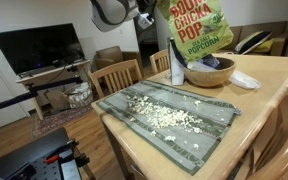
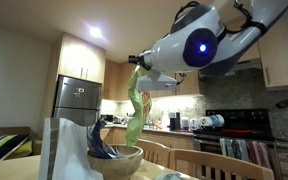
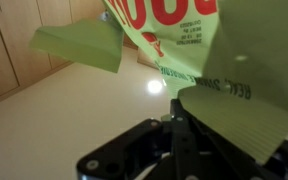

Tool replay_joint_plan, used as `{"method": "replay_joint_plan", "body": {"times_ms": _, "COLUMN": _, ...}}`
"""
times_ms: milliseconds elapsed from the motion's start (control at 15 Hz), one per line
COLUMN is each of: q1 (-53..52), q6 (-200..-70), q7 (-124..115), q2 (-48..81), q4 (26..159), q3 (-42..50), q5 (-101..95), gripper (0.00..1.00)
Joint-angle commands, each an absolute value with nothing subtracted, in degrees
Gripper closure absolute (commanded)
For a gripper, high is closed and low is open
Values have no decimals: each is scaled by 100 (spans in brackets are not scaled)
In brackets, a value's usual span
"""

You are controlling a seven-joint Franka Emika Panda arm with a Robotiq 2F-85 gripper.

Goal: Pick the bag of popcorn and pour its contents on the cloth on the table

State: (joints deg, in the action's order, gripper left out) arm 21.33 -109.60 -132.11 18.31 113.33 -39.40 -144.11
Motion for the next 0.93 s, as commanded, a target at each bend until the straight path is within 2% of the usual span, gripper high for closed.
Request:
{"method": "replay_joint_plan", "body": {"times_ms": 0, "q1": 992, "q6": -11225, "q7": -13361, "q2": 1862, "q4": 10993, "q3": -2701, "q5": -14322, "gripper": 100}}
{"method": "replay_joint_plan", "body": {"times_ms": 333, "q1": 112, "q6": -11431, "q7": -13381, "q2": 2021, "q4": 10685, "q3": -1683, "q5": -14154, "gripper": 100}}
{"method": "replay_joint_plan", "body": {"times_ms": 867, "q1": -242, "q6": -11391, "q7": -13181, "q2": 2275, "q4": 10350, "q3": -1135, "q5": -14145, "gripper": 100}}
